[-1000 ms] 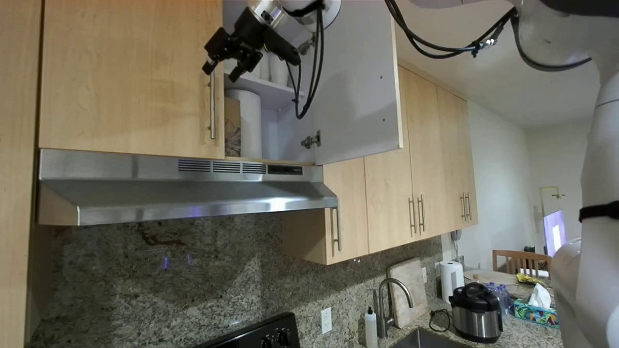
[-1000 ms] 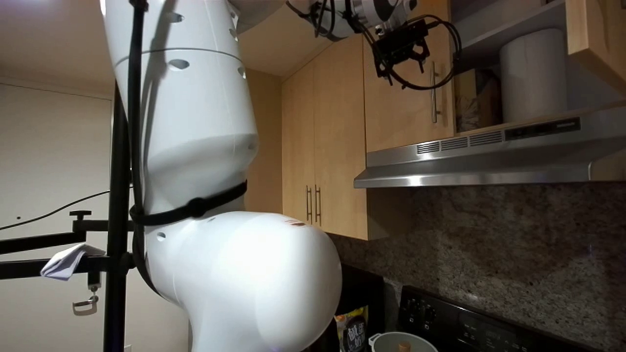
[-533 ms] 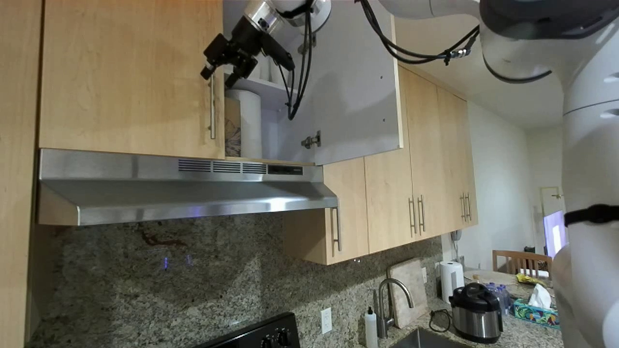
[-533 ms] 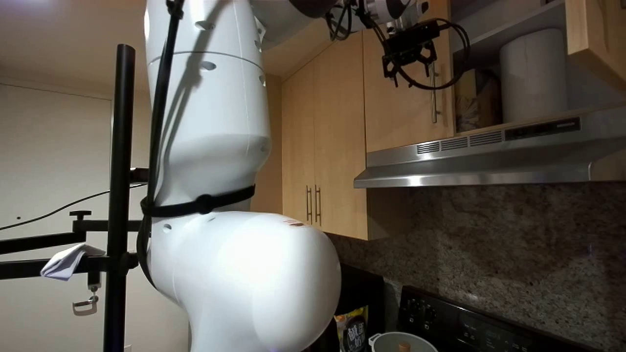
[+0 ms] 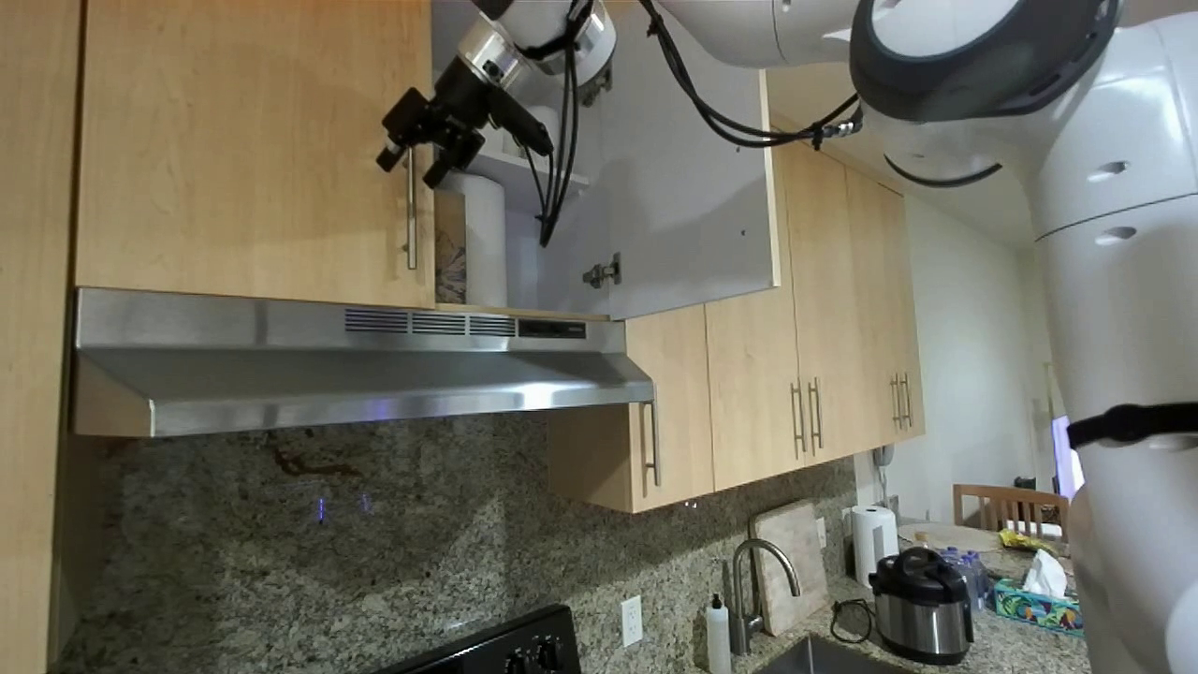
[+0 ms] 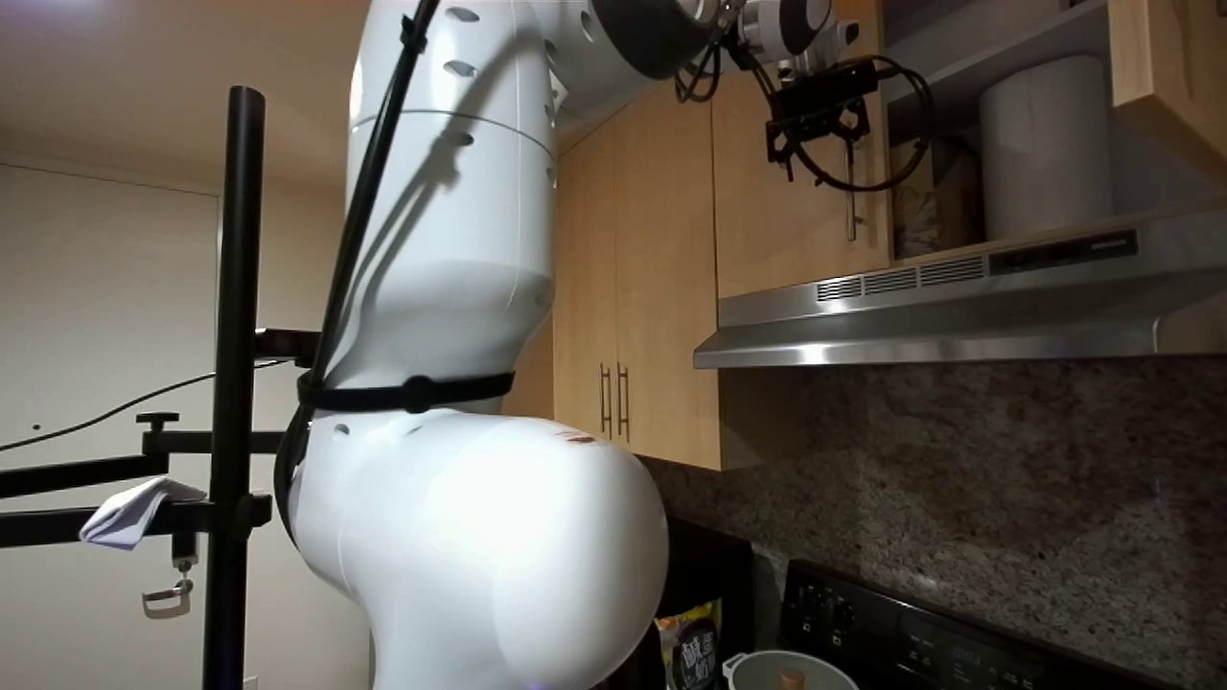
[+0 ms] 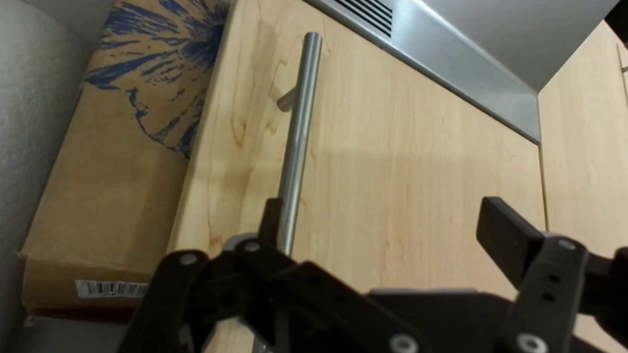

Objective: Open the left cabinet door at the top

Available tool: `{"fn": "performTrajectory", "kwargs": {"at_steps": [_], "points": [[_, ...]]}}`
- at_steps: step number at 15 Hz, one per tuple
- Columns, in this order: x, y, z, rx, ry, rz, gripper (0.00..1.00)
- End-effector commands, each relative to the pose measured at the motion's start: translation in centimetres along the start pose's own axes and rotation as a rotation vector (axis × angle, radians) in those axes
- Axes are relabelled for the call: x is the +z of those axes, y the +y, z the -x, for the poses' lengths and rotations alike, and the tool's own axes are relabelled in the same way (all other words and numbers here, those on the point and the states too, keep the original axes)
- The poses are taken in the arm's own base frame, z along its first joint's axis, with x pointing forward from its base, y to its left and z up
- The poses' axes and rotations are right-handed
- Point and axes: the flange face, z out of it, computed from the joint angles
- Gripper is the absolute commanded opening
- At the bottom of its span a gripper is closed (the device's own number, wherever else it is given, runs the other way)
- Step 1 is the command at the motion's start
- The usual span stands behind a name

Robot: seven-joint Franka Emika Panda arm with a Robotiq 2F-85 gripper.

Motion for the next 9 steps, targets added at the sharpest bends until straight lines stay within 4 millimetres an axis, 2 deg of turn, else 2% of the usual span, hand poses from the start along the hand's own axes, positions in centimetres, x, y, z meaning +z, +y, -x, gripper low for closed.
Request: {"fn": "performTrajectory", "kwargs": {"at_steps": [1,6,9], "points": [[0.4,0.9,-0.6,-0.019,0.004,-0.03,1.0],[1.1,2.0,-0.9,-0.005,-0.003,-0.028,1.0],[2.0,1.8,-1.2,-0.004,-0.013,-0.048,1.0]]}}
